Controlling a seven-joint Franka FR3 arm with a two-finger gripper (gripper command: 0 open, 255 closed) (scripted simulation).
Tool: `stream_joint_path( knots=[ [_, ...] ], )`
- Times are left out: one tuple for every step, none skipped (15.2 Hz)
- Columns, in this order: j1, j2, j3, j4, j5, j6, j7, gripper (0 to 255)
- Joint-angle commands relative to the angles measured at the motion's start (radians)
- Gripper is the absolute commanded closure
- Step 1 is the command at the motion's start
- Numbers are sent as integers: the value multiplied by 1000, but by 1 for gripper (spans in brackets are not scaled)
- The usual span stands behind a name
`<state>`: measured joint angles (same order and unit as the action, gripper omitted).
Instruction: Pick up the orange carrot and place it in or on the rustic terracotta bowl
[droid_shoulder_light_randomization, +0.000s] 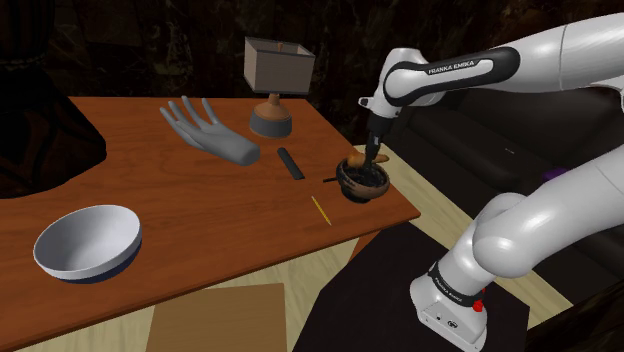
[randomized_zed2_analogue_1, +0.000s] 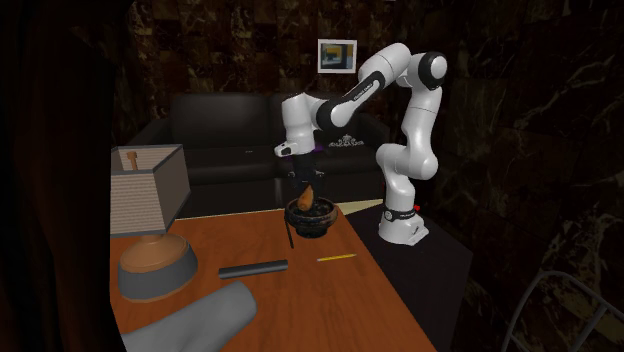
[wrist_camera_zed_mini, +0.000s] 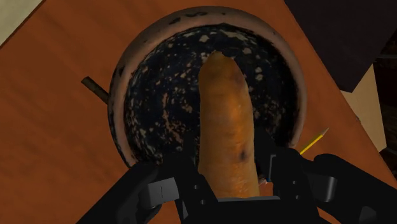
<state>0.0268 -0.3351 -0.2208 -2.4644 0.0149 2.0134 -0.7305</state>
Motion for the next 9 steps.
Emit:
stream_joint_path(
  knots=[
    [0, 13, -3, -17, 2, 30, -5, 255],
    [0, 19, -4, -25, 3, 44, -7, 255],
    [0, 19, -4, -25, 3, 44, -7, 255],
    [0, 19, -4, -25, 3, 44, -7, 255],
    [0, 19, -4, -25, 3, 44, -7, 255],
    [0, 19, -4, -25, 3, 44, -7, 255],
    [0, 19, -4, -25, 3, 44, -7, 255],
    [1, 19, -4, -25, 3, 44, -7, 255],
    [1, 19, -4, -25, 3, 44, -7, 255]
  ],
)
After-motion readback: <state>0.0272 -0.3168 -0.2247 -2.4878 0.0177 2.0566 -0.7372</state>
